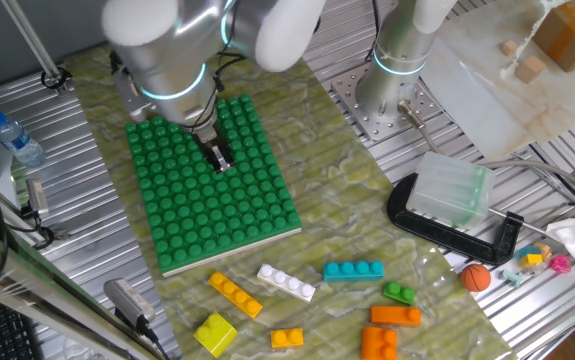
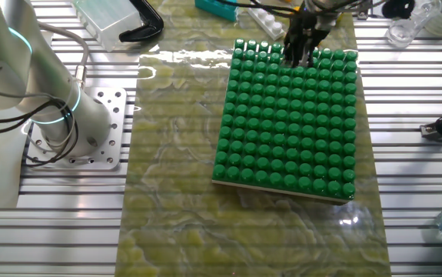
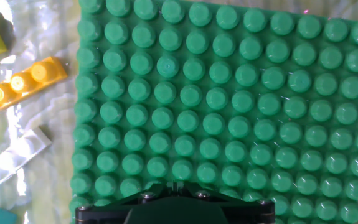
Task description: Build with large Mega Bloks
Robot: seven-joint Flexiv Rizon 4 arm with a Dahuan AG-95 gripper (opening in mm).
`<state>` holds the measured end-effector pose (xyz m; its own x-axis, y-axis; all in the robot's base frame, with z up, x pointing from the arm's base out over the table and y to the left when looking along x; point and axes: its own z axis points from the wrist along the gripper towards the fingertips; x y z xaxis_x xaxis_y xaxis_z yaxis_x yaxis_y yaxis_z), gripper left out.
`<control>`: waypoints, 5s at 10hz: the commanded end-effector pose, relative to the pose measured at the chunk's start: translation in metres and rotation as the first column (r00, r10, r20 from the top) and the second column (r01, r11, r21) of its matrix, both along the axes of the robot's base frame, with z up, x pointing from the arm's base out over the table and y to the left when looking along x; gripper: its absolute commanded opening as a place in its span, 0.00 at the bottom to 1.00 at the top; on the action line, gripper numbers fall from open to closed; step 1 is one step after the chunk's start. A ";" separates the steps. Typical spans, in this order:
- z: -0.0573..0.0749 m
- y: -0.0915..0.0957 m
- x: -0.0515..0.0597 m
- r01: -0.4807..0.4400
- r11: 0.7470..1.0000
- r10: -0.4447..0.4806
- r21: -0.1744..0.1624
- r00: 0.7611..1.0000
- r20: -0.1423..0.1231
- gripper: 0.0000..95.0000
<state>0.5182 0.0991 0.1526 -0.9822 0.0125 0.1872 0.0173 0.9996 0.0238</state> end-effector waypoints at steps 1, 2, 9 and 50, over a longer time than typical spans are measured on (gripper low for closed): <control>-0.003 0.014 0.013 0.001 1.000 -0.001 0.000 1.000 -0.005 0.00; -0.004 0.017 0.016 -0.001 1.000 0.001 0.002 1.000 -0.005 0.00; -0.006 0.015 0.014 0.010 1.000 -0.005 -0.026 0.987 0.161 0.00; 0.024 0.245 -0.062 0.122 0.992 -0.117 -0.024 0.981 0.158 0.00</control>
<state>0.4625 0.3341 0.1757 -0.9898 0.1396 0.0296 0.1397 0.9902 0.0000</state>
